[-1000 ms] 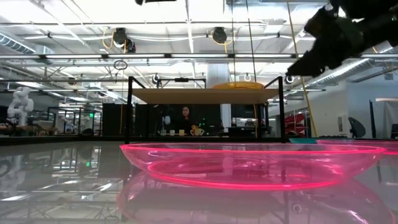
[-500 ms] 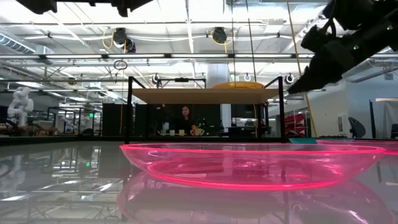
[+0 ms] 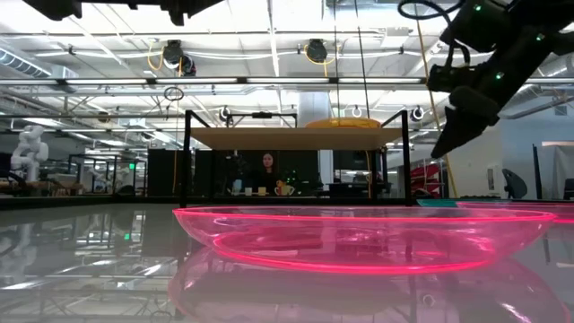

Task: Place and stack plates onto a shelf
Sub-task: Put the top blue plate on the shelf

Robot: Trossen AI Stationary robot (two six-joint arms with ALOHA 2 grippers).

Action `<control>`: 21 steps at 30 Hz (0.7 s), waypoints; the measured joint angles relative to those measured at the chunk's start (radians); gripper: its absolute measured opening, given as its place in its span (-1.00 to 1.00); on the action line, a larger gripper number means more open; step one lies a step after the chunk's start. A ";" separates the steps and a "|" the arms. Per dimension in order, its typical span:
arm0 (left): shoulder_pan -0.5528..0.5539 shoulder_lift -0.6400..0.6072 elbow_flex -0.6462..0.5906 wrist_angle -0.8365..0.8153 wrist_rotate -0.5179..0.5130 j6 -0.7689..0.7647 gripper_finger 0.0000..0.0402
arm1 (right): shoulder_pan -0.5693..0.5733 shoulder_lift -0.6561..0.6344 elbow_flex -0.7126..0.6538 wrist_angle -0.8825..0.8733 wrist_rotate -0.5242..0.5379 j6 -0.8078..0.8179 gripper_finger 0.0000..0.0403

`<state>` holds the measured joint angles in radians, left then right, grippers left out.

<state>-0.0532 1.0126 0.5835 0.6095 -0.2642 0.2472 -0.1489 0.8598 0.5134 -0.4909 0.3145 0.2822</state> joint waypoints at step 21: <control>0.000 0.001 0.000 -0.039 0.000 -0.009 -0.06 | -0.216 0.391 -0.001 0.052 0.083 -0.089 -0.25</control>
<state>-0.0528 1.0134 0.5831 0.5709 -0.2638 0.2378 -0.3645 1.2505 0.5129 -0.4392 0.3970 0.1935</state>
